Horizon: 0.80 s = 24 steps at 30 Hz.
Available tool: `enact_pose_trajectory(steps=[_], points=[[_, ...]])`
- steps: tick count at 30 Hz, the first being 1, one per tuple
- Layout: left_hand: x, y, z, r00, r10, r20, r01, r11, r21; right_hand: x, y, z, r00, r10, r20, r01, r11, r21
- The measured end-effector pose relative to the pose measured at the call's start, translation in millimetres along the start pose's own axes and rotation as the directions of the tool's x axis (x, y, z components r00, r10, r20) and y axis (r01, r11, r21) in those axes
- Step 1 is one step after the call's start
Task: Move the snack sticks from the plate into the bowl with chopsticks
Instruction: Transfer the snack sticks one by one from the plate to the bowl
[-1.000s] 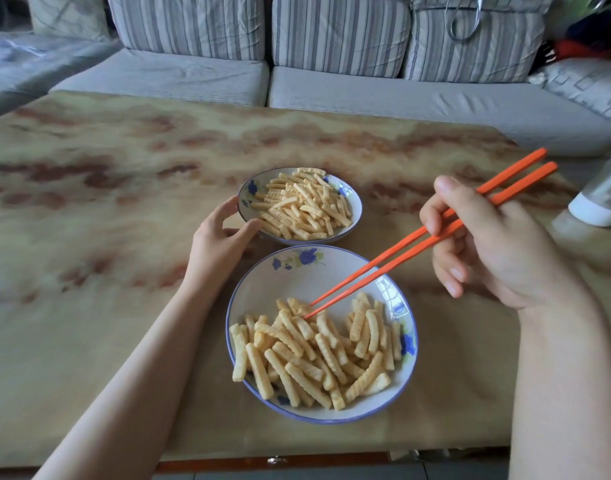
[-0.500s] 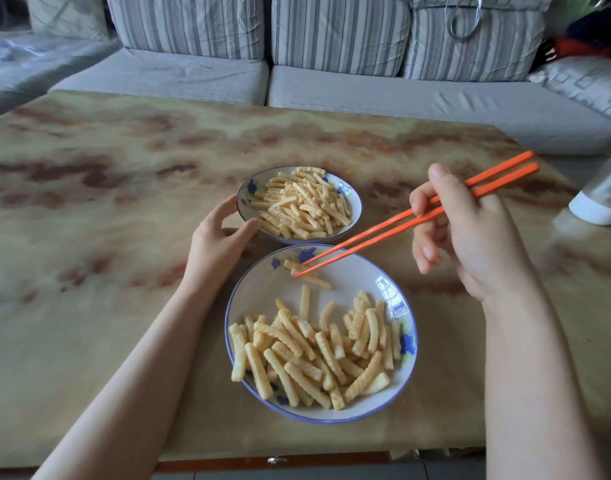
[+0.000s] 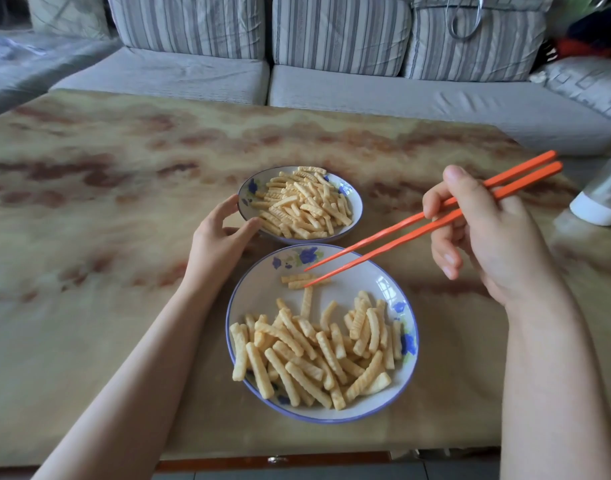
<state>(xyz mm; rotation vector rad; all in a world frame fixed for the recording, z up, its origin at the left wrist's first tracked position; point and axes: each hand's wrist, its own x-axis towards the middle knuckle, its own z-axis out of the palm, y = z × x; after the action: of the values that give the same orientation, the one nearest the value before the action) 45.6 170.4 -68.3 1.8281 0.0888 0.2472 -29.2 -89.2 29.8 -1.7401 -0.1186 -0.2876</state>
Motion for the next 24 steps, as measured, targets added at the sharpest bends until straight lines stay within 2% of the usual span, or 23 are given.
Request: enact_pose_trajectory(steps=[10, 18, 24], points=[[0.8, -1.8, -0.7, 1.0, 0.009, 0.013, -0.009, 1.0, 0.007, 2.4, 3.7, -1.9, 0.999, 0.028, -0.037, -0.028, 1.0, -0.008], [0.0, -0.3, -0.7, 1.0, 0.009, 0.012, -0.009, 1.0, 0.003, 6.3, 9.9, 3.9, 0.994, 0.026, -0.104, -0.019, 0.998, 0.065], [0.7, -0.6, -0.7, 1.0, -0.003, 0.012, 0.003, 1.0, -0.003, 6.4, 8.7, 5.7, 0.997, 0.065, -0.036, -0.064, 0.998, 0.029]])
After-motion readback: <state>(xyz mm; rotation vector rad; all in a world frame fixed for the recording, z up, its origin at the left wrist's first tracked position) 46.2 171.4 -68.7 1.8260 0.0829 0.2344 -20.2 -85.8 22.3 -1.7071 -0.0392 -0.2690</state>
